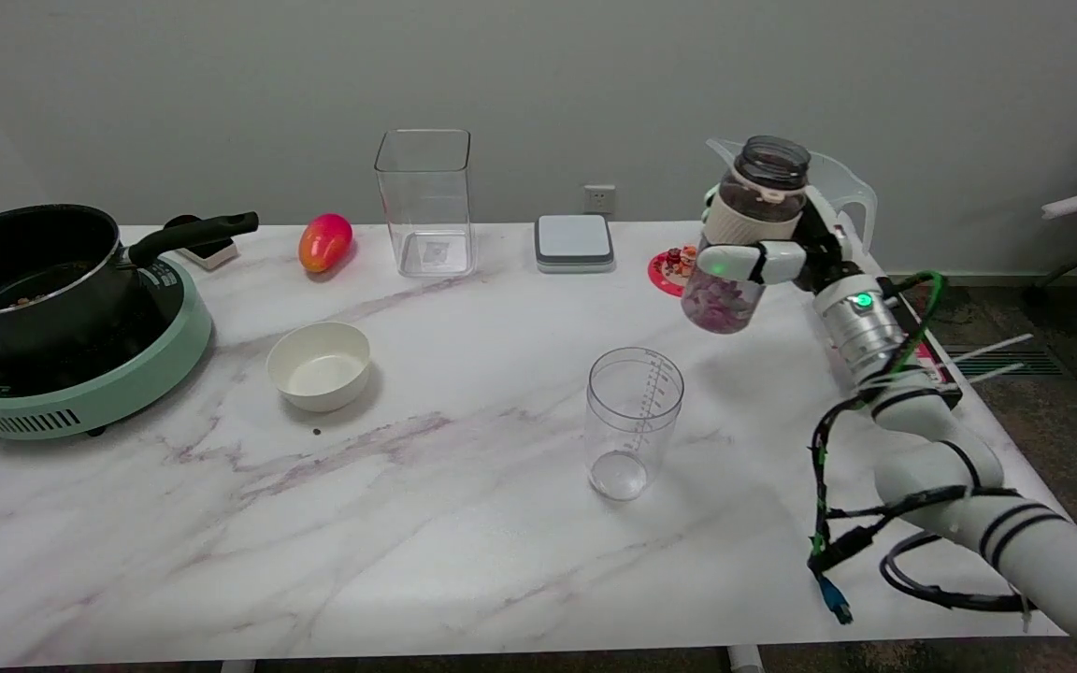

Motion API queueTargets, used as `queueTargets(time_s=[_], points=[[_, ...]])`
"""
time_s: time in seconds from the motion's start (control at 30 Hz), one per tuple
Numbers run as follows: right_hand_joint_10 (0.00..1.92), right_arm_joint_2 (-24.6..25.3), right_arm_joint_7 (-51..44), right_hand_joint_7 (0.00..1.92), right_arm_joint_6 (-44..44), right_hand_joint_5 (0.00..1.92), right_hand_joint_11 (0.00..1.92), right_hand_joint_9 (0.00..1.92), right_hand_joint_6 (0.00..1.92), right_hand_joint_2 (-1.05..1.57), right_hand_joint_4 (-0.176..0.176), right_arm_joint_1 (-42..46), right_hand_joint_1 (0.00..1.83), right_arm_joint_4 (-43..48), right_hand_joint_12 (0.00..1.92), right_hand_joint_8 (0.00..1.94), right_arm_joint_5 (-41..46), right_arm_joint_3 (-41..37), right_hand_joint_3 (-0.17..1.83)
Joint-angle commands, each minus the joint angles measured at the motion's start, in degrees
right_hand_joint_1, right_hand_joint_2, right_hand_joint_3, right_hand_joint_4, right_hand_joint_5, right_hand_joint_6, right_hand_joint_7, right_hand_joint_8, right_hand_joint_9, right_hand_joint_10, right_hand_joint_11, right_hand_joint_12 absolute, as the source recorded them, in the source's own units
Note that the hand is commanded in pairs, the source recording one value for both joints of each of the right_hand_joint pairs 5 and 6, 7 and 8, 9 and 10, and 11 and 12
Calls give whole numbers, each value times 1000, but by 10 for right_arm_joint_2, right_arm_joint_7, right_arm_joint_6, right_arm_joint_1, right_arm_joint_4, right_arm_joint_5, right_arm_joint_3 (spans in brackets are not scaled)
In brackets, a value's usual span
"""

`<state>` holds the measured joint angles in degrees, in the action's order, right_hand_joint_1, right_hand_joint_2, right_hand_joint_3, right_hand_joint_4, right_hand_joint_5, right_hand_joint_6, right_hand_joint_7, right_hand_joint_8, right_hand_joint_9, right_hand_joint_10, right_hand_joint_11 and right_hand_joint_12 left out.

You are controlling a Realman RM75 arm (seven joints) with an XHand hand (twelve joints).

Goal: Pour the contents of the bottle into the measuring cup.

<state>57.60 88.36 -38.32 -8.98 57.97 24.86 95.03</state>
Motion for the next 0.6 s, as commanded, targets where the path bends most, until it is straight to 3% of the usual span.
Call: queueTargets(time_s=[0.03,0.3,0.6], points=[[1628,20,-54,1899,31,1920,1405,1628,1920,1532,0,258,1268,226,1405,1899,8,-197,242],[1646,50,-178,1903,22,1920,1426,1646,1920,1571,0,312,1249,278,1426,1903,10,-245,231],[1650,65,-358,1904,-11,1920,1437,1650,1920,1571,0,336,1257,357,1437,1904,10,-243,226]])
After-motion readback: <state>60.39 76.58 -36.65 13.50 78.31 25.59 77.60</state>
